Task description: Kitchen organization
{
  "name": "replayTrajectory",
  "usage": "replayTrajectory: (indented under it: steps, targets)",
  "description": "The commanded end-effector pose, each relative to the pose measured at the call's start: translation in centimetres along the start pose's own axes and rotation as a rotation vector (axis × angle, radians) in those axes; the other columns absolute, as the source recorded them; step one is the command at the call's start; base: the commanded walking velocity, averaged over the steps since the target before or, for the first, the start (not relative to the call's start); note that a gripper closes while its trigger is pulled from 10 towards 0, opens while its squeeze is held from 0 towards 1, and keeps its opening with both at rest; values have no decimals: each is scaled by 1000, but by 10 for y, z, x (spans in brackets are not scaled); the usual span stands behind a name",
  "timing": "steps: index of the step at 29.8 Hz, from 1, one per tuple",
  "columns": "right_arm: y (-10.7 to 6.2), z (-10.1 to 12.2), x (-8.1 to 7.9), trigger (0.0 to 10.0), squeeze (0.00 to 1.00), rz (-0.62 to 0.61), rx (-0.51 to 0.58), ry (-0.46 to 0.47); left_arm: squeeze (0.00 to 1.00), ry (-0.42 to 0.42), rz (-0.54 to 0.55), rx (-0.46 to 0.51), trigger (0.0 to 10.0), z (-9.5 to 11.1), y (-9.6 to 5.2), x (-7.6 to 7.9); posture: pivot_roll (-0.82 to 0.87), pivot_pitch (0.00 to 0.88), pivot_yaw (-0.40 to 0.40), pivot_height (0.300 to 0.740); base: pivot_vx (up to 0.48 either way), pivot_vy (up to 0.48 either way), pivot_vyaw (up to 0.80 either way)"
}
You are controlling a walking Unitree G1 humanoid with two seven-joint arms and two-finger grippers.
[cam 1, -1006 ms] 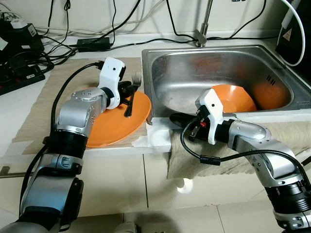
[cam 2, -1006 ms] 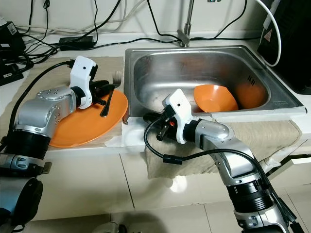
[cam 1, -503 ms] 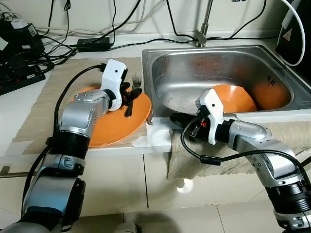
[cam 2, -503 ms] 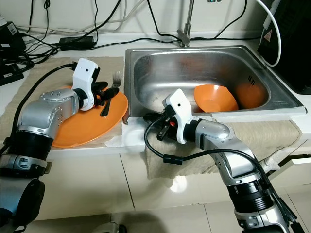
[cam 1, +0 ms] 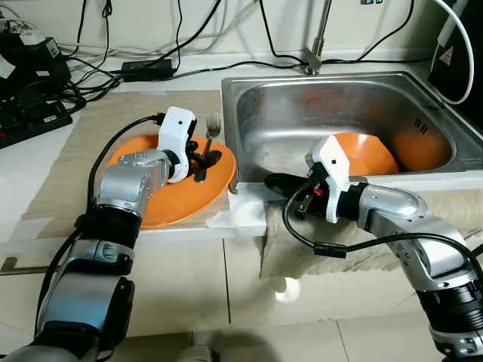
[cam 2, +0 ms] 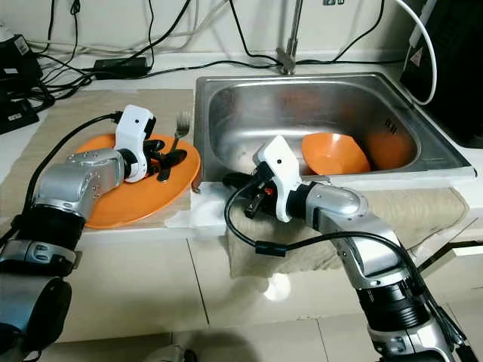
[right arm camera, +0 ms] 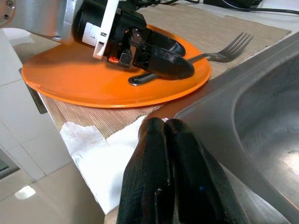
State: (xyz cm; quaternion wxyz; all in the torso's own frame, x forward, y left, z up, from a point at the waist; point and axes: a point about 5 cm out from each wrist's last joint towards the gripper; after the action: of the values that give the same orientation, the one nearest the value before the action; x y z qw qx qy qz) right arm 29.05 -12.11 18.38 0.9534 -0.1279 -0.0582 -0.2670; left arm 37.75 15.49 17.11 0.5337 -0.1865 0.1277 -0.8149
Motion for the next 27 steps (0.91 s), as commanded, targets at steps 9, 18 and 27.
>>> replayTrajectory:
  steps: [9,18,27]
  targets:
    - [-5,12,4,10000,0,-5,18,-36,1000,-5,8,-69,10000,-13,5,-1,26,0,29,740,0,0,0]
    - [-4,12,5,10000,0,-7,19,-31,1000,3,14,-66,10000,-13,5,-3,28,0,29,740,0,0,0]
    - [-3,11,4,10000,0,-11,17,-25,0,39,-19,-103,10000,-18,6,1,28,3,31,740,0,0,0]
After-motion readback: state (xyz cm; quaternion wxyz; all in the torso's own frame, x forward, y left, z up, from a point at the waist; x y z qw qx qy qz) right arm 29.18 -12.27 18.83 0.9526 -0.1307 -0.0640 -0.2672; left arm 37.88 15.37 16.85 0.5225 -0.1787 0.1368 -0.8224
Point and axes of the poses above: a point about 5 cm out from each wrist's last joint towards the gripper, its own y axis pointing out of the wrist towards the gripper, its own z axis along the axis of the wrist's last joint, x = y × z, and after that the axes turned 9 degrees about -y, right-handed
